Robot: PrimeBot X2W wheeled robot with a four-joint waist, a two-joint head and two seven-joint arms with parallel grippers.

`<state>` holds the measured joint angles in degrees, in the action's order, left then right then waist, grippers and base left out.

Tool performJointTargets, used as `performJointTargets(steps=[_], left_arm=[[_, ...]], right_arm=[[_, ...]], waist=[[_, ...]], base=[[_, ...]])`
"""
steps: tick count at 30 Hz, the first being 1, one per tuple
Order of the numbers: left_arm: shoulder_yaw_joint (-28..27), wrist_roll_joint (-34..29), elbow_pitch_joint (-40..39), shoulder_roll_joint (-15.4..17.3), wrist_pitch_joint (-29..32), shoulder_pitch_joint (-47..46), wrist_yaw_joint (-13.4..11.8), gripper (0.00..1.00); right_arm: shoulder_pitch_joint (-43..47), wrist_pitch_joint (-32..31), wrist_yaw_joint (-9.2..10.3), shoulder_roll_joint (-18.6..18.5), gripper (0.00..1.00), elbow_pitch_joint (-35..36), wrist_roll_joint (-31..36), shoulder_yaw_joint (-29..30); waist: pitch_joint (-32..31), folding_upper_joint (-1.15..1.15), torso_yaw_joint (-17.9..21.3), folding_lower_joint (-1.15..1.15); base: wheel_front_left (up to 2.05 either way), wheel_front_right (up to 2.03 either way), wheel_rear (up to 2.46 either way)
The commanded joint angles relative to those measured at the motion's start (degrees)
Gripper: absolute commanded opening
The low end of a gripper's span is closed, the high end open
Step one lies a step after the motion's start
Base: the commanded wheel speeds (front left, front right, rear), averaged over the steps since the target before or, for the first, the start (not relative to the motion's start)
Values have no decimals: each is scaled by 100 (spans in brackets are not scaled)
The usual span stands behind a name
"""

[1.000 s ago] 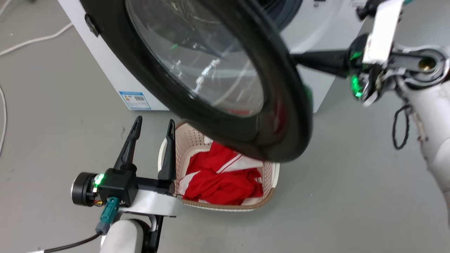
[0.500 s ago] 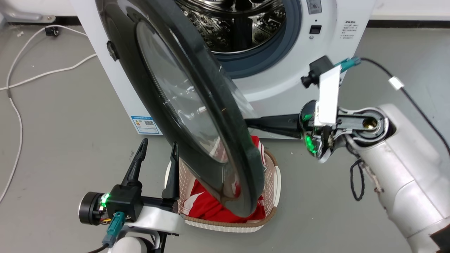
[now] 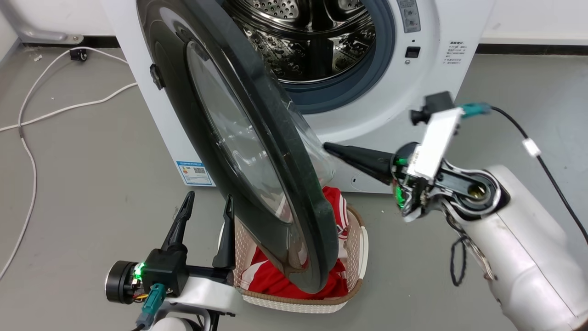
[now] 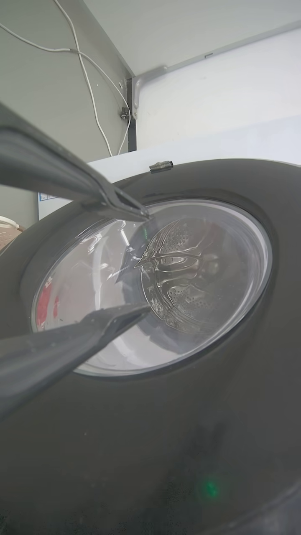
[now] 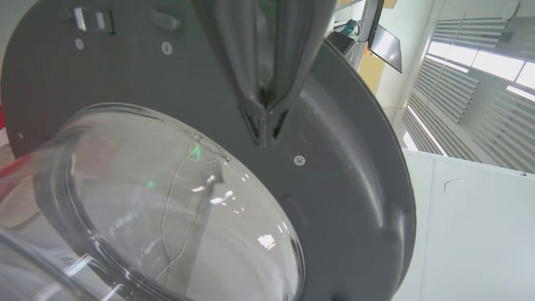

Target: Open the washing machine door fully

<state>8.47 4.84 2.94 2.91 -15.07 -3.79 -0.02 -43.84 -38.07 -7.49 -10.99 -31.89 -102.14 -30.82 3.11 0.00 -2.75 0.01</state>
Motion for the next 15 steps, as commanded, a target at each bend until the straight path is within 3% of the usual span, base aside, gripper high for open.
performJointTargets(steps=[1,6,15], left_arm=[[-19,47,8,-4,-14,71,-24,100],[-42,80,44,-4,-14,150,-47,100],[-106,96,98,-4,-14,269,-97,100]], right_arm=[[224,273,0,-110,0,100,103,90],[940,1240,0,-307,0,488,144,603],[2489,2393,0,-754,0,1527,112,1446]], waist=[[-22,0,22,-1],[-121,0,100,-1],[-291,0,290,-1]], base=[[0,0,0],[0,0,0],[0,0,0]])
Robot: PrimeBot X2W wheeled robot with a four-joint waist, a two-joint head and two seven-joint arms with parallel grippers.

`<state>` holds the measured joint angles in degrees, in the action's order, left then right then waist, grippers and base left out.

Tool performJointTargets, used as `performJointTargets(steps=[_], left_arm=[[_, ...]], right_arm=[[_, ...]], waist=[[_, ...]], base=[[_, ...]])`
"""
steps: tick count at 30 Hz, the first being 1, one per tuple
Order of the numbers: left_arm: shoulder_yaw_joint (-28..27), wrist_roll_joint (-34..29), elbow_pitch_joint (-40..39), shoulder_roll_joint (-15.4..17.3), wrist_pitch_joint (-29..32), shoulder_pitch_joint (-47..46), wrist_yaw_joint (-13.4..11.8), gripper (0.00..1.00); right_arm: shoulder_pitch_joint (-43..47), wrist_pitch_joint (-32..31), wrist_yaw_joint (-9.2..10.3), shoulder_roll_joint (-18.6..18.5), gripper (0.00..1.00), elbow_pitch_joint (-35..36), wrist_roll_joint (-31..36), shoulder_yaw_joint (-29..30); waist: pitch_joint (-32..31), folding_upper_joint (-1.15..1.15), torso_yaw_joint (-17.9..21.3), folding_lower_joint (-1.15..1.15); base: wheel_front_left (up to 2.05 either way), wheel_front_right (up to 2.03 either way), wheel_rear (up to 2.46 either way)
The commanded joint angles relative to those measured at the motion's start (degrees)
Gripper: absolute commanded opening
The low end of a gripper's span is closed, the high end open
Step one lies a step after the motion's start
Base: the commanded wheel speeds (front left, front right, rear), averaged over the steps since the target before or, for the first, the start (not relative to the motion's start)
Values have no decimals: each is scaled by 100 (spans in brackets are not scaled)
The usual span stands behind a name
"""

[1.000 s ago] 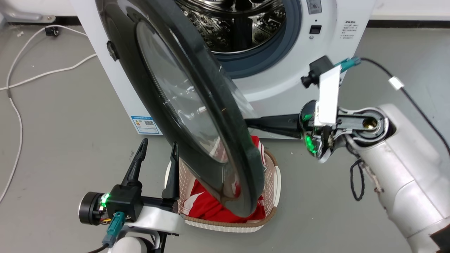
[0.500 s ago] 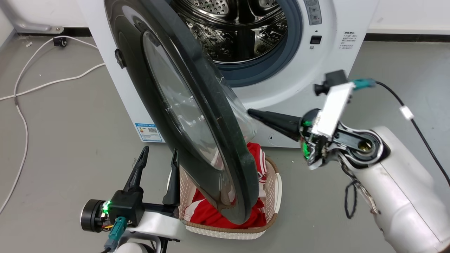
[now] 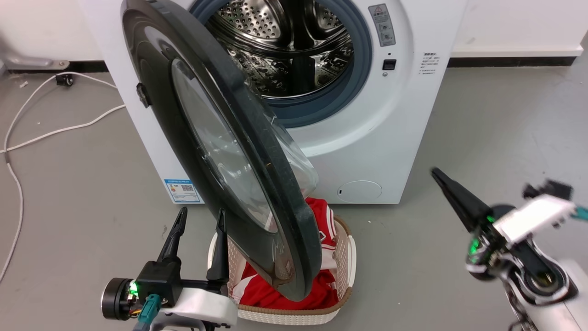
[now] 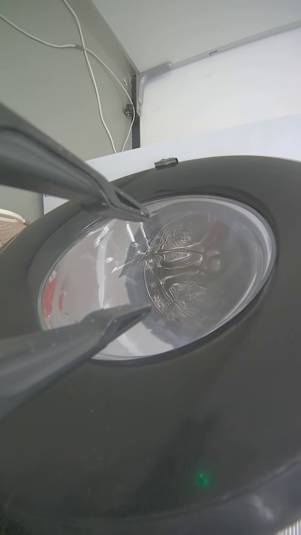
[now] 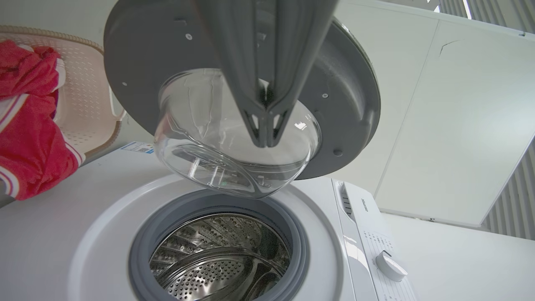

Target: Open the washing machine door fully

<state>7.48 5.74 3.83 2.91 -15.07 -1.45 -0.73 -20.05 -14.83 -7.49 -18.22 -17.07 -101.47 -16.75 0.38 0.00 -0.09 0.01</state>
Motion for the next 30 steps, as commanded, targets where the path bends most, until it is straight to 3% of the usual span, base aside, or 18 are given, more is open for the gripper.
performJointTargets(steps=[1,2,4,5,12,16,19,20,24,26,30], left_arm=[[-14,6,7,-4,-14,54,-31,100],[-24,8,13,-4,-14,70,-34,100],[-64,9,28,-3,-14,101,-25,100],[-81,10,31,-3,-14,105,-25,100],[-162,-16,47,-3,-14,57,-22,100],[-180,-17,52,-3,-14,22,-31,100],[-197,-5,38,-4,-14,-8,-55,100],[-197,-5,38,-4,-14,-8,-55,100],[-225,-7,12,-3,-14,-36,-70,100],[-242,-9,8,-3,-14,-51,-62,100],[-275,-53,11,-4,-14,-85,-29,100]], right_arm=[[279,208,0,-53,0,140,53,103],[448,358,0,-57,0,224,60,169],[746,672,0,-98,83,336,176,242],[872,837,0,-91,100,397,241,269],[1350,2294,0,-18,100,431,1075,423],[1321,2906,0,-5,100,136,2155,590],[1215,2994,0,69,100,-1,3474,1002],[1215,2994,0,69,100,-1,3474,1002],[1285,2996,0,515,100,499,6174,1901],[1468,2997,1,892,100,909,7244,2170],[1770,2966,2,1266,100,1711,9006,2286]], waist=[[-23,0,43,-1],[-23,0,57,-1],[-27,0,92,-1],[-23,0,103,-1],[0,0,158,-1],[11,0,162,-1],[38,0,165,-1],[38,0,165,-1],[83,0,162,-1],[99,0,151,-1],[119,0,131,-1]], base=[[0,0,0],[0,0,0],[0,0,0],[0,0,0],[0,0,0],[0,0,0],[0,0,0],[0,0,0],[0,0,0],[0,0,0],[0,0,0]])
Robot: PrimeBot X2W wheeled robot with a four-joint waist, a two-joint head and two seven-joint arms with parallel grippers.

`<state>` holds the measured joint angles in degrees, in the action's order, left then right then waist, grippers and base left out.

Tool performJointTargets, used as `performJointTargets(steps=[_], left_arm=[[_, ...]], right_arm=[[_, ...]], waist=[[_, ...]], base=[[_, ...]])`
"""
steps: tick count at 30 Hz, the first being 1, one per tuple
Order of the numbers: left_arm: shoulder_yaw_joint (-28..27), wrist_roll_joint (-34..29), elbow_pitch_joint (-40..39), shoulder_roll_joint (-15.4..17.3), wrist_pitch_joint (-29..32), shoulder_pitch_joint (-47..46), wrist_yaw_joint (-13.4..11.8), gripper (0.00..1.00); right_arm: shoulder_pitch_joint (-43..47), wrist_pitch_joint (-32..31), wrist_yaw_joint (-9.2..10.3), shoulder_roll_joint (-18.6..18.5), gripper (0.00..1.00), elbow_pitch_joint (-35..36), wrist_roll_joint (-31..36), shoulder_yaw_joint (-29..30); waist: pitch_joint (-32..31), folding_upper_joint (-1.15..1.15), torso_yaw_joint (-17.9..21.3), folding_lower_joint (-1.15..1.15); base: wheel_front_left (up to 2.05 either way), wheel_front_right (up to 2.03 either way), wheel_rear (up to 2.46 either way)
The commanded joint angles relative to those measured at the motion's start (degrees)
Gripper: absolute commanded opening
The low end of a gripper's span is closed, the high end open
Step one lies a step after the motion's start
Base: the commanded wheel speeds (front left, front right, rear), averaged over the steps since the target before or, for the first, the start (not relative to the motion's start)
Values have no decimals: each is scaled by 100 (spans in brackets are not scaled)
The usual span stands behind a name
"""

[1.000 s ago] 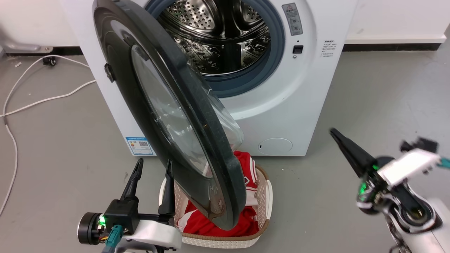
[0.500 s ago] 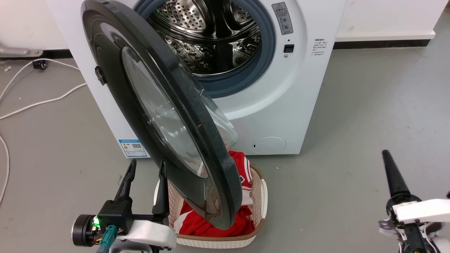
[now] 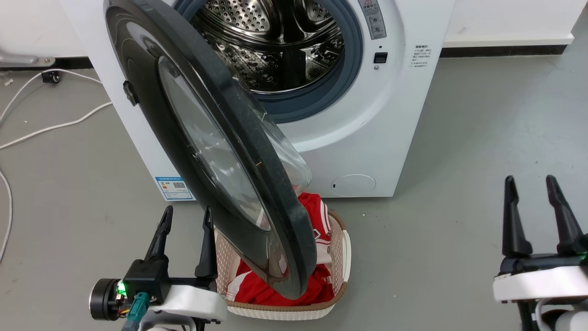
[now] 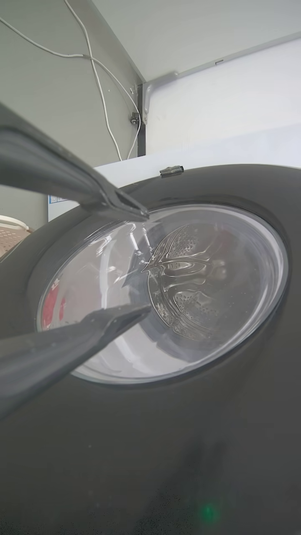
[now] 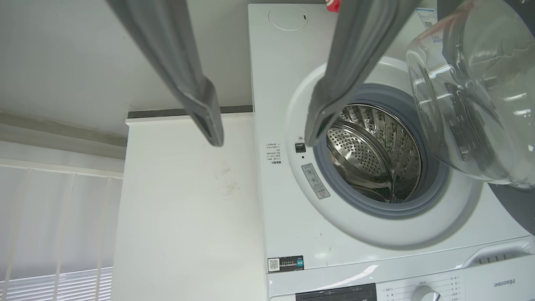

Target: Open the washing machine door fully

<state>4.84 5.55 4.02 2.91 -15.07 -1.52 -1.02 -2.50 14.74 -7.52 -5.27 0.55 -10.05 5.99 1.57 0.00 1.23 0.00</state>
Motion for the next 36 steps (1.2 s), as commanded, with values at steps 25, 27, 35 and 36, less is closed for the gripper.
performJointTargets(steps=[25,27,35,36], left_arm=[[-74,-148,-8,-4,-14,-122,60,100],[-77,-160,-22,-4,-14,-129,56,100],[-67,-87,35,-4,-14,-129,86,0],[-71,-80,35,-4,-14,-133,84,0]], right_arm=[[678,-105,6,247,100,1,703,-387],[653,-83,6,248,100,-13,718,-378],[603,-48,6,248,100,-65,718,-379],[600,-42,6,248,100,-72,715,-374]], waist=[[-11,0,7,0],[-3,0,6,0],[13,0,3,0],[13,0,2,0]], base=[[0,0,0],[0,0,0],[0,0,0],[0,0,0]])
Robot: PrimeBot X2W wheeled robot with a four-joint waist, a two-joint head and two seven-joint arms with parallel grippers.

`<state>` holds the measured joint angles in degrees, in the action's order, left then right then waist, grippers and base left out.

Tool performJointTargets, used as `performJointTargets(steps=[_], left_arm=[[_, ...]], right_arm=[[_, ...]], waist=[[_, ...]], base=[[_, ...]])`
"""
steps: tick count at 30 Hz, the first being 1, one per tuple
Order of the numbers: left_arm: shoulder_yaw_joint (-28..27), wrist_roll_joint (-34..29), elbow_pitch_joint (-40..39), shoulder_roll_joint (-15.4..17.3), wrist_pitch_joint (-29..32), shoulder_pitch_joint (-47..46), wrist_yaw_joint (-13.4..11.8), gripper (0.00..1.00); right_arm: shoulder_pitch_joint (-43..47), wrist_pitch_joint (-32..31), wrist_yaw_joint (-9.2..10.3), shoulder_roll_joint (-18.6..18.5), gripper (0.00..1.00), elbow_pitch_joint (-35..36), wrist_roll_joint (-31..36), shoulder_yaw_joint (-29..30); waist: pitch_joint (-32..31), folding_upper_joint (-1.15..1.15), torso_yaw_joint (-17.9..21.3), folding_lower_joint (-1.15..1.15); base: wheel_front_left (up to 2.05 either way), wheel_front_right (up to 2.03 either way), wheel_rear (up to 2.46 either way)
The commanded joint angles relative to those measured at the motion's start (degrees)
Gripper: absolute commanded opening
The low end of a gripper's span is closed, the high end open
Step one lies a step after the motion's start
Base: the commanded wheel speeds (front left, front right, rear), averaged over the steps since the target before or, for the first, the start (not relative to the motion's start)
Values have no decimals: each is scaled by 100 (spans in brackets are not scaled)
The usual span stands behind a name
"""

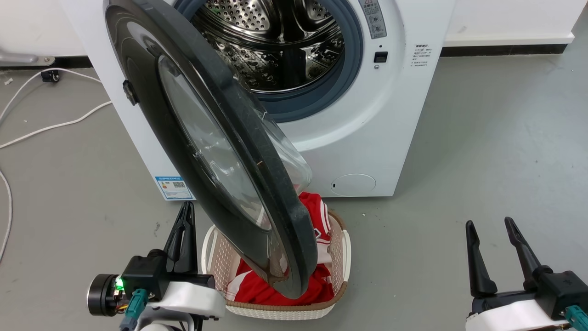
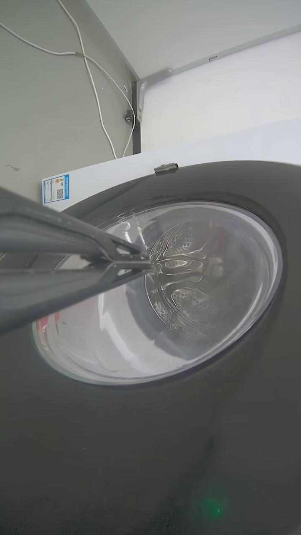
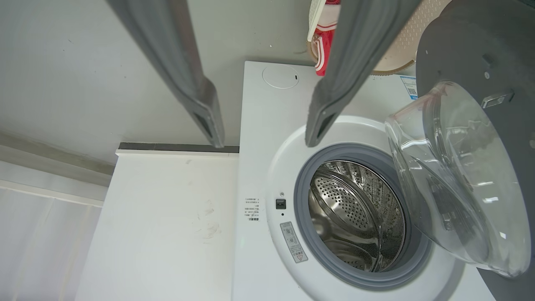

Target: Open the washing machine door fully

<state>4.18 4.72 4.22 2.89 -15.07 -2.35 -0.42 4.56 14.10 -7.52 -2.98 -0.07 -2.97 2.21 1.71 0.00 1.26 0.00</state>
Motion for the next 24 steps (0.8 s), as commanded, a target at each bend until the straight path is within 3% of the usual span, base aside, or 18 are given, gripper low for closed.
performJointTargets(steps=[1,10,24], left_arm=[[-2,14,6,-2,-14,-59,23,0],[-64,114,-710,-3,-14,-370,9,0],[30,-104,-2820,-3,-13,-1134,-84,0]], right_arm=[[-110,26,6,20,100,-14,-4,10],[-73,37,6,20,100,-14,-16,47],[-99,18,6,19,100,-4,-48,67]], waist=[[0,0,-2,0],[-6,0,-34,0],[28,0,-20,0]], base=[[0,0,0],[0,0,0],[0,0,0]])
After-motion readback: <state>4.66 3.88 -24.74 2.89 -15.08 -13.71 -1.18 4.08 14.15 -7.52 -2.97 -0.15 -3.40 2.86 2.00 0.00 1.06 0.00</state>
